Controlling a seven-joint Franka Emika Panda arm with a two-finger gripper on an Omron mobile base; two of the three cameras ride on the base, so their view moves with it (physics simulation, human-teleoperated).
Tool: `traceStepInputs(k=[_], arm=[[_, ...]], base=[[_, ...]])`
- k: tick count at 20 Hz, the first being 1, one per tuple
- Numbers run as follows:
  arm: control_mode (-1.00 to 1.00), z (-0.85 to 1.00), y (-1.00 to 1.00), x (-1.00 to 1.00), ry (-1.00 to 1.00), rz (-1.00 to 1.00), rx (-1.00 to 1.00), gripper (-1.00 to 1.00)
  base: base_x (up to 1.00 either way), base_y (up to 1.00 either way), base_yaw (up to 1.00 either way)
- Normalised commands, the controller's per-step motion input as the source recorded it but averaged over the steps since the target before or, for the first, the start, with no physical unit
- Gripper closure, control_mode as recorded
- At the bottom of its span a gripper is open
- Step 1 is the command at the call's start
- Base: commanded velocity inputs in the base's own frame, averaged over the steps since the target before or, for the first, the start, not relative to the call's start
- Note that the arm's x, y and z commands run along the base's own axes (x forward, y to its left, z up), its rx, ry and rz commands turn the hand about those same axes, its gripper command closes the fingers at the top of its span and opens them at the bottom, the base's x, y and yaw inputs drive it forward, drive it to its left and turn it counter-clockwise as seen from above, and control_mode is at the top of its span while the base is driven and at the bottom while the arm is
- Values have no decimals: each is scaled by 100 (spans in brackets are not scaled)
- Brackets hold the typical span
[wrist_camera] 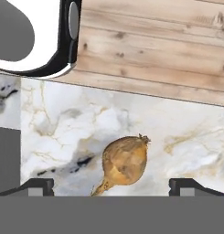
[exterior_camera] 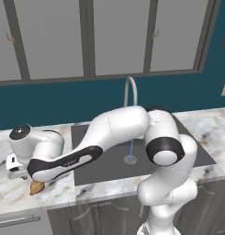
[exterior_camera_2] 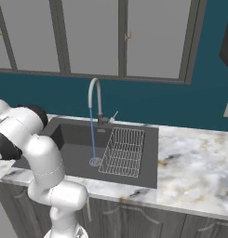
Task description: Turn on the sink faucet. Then move the onion from the counter to the sink. Turn off the sink. Move the vegetable from the sink to the pot next to the stove. Finally move the pot to the front center burner.
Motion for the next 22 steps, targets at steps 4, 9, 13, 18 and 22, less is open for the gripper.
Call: traceStepInputs(k=[4,9,13,18,22], arm=[[-100,-31,-1,14,6,0,-1,-100],[-100,-40,1,21,5,-3,0,-100],[-100,-38,10,28,2,-7,-1,-100],[-100,-30,29,27,1,-13,-1,-100],[-100,-19,25,12,5,-13,0,-100]], base=[[0,0,0],[0,0,0],[0,0,0],[0,0,0],[0,0,0]])
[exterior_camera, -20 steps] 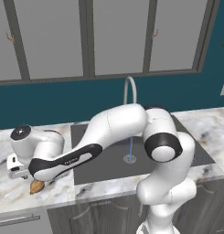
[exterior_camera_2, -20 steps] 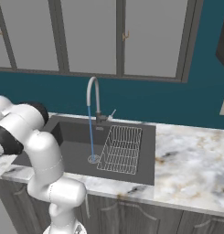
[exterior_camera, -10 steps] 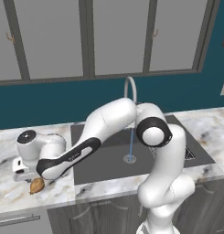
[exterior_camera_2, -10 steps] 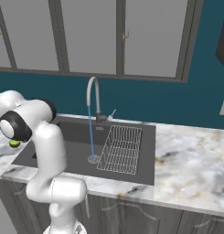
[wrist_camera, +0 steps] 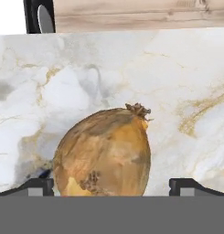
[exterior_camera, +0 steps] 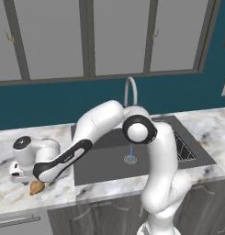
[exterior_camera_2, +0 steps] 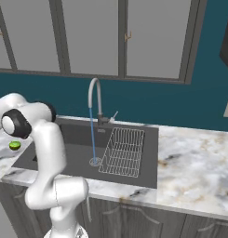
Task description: Turn on the sink faucet. Then move the onion from the counter to the sink. Turn off the sink. Move the vegetable from the sink to the pot next to the stove. Finally move the pot to the front center burner.
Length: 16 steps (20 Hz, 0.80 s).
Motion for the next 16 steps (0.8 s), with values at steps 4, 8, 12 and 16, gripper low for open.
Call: traceStepInputs(k=[4,8,12,16], arm=[[-100,-25,4,2,4,-8,0,-100],[-100,-43,-5,0,2,-1,1,100],[-100,-38,-7,0,0,0,3,100],[-100,-2,-20,-2,-1,2,8,100]], base=[[0,0,0],[0,0,0],[0,0,0],[0,0,0]])
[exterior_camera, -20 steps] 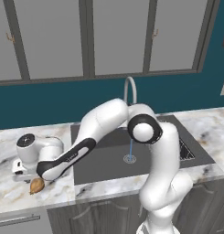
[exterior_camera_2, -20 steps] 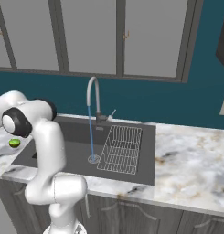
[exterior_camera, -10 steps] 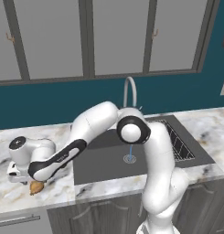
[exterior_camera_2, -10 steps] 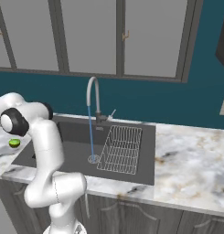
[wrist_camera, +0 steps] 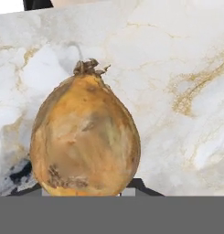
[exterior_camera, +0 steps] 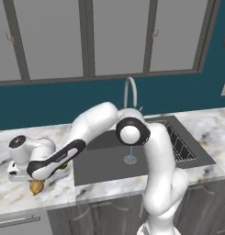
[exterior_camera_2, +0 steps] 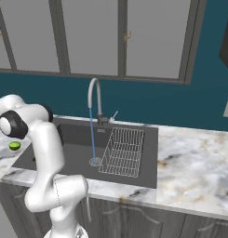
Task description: Turn on the sink faucet. Then move the onion from the counter to the sink. Turn off the sink. Move the vegetable from the sink to the pot next to the stove. Finally move the pot to the front center burner.
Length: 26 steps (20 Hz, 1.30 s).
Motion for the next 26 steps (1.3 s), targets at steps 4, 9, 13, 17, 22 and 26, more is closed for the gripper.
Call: traceStepInputs(k=[4,9,13,17,22,26], arm=[[-100,54,-37,-1,-8,1,1,100],[-100,47,-60,-2,-5,0,2,100],[-100,35,-82,0,-3,-3,5,100],[-100,22,-94,0,-2,-2,8,100],[-100,12,-100,0,-3,-1,11,100],[-100,15,-99,4,-2,-1,10,100]], base=[[0,0,0],[0,0,0],[0,0,0],[0,0,0],[0,0,0],[0,0,0]])
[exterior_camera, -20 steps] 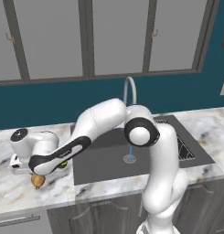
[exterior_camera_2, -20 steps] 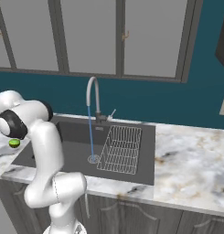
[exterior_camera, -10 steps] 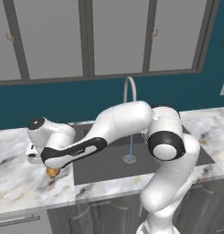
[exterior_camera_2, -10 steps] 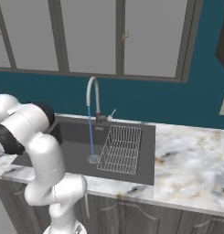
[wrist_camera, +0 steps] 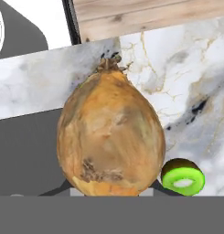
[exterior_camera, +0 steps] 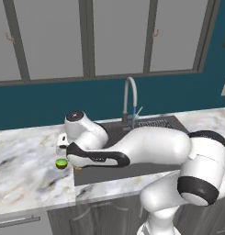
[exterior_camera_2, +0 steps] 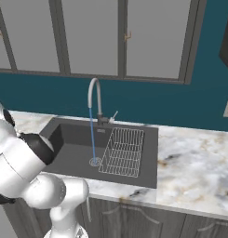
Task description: Turn on the sink faucet. Then move the onion from the counter to the sink. Turn off the sink. Move the vegetable from the sink to the pot next to the stove. Finally move the pot to the front center burner.
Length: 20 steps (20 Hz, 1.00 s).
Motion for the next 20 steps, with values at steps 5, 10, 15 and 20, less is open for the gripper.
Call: traceStepInputs(k=[5,10,15,20], arm=[[-100,6,-88,23,0,-1,10,100],[-100,-1,-64,48,0,0,6,100],[-100,-16,-38,69,5,-1,0,100],[-100,-33,-22,87,4,-4,0,100]], base=[[0,0,0],[0,0,0],[0,0,0],[0,0,0]])
